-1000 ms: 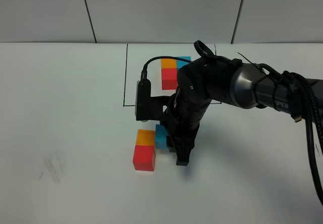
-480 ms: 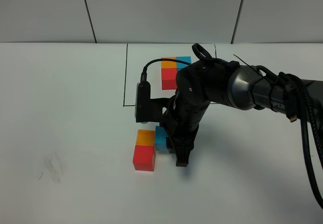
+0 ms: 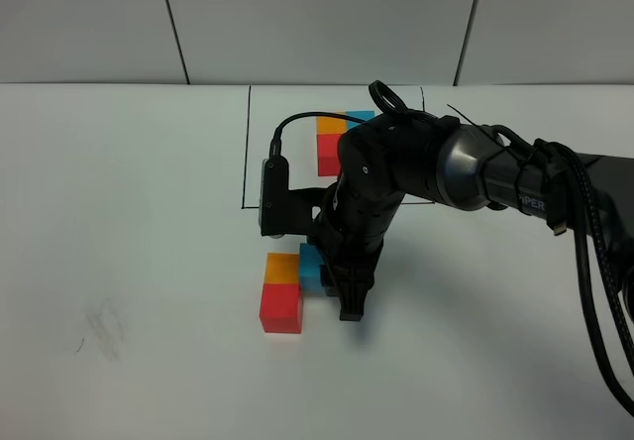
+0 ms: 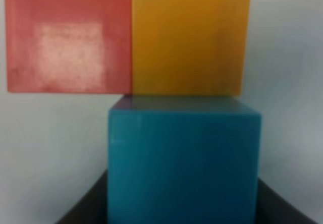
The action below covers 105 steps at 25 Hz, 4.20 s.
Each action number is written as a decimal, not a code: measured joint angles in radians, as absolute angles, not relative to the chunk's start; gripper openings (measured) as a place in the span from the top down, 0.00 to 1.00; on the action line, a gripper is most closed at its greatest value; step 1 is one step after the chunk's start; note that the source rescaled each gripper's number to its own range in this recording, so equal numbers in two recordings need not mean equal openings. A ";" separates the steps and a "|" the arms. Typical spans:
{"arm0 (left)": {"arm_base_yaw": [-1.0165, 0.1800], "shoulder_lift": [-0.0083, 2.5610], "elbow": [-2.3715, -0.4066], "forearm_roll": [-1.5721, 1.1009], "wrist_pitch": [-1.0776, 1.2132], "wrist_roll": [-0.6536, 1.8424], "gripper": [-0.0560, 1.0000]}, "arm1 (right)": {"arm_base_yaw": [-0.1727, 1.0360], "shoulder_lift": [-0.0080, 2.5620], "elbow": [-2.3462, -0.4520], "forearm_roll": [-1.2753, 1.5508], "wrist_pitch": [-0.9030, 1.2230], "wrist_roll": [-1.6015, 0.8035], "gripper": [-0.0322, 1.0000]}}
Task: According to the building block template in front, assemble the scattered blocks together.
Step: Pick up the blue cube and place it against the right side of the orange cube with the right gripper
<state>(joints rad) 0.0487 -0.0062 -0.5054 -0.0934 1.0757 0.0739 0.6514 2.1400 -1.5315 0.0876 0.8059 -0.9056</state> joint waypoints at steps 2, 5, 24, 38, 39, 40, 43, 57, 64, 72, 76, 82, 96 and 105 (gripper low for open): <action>0.049 -0.006 -0.505 -0.093 1.076 0.074 0.94 | 0.651 2.140 -1.535 0.088 0.808 -0.906 0.47; 0.049 -0.006 -0.505 -0.093 1.076 0.074 0.94 | 0.651 2.140 -1.536 0.088 0.808 -0.906 0.47; 0.049 -0.006 -0.505 -0.093 1.076 0.075 0.94 | 0.651 2.157 -1.536 0.088 0.802 -0.914 0.47; 0.049 -0.006 -0.505 -0.093 1.076 0.075 0.94 | 0.651 2.164 -1.536 0.088 0.794 -0.924 0.47; 0.049 -0.006 -0.505 -0.093 1.076 0.075 0.94 | 0.651 2.170 -1.536 0.088 0.792 -0.924 0.47; 0.049 -0.006 -0.505 -0.093 1.076 0.075 0.94 | 0.651 2.176 -1.536 0.088 0.791 -0.924 0.47; 0.049 -0.006 -0.505 -0.093 1.076 0.075 0.94 | 0.651 2.193 -1.536 0.089 0.790 -0.924 0.47; 0.049 -0.006 -0.505 -0.093 1.076 0.075 0.94 | 0.651 2.206 -1.544 0.088 0.777 -0.935 0.47; 0.049 -0.006 -0.505 -0.093 1.076 0.075 0.94 | 0.651 2.227 -1.566 0.088 0.778 -0.940 0.47; 0.049 -0.006 -0.505 -0.093 1.076 0.075 0.94 | 0.651 2.227 -1.567 0.088 0.775 -0.932 0.47; 0.049 -0.006 -0.505 -0.093 1.076 0.075 0.94 | 0.651 2.227 -1.567 0.088 0.774 -0.915 0.47; 0.049 -0.006 -0.505 -0.093 1.076 0.074 0.94 | 0.651 2.227 -1.567 0.088 0.771 -0.906 0.47; 0.049 -0.006 -0.505 -0.093 1.076 0.074 0.94 | 0.651 2.227 -1.567 0.065 0.764 -0.889 0.42; 0.049 -0.006 -0.505 -0.093 1.076 0.074 0.94 | 0.651 2.227 -1.567 0.056 0.764 -0.869 0.13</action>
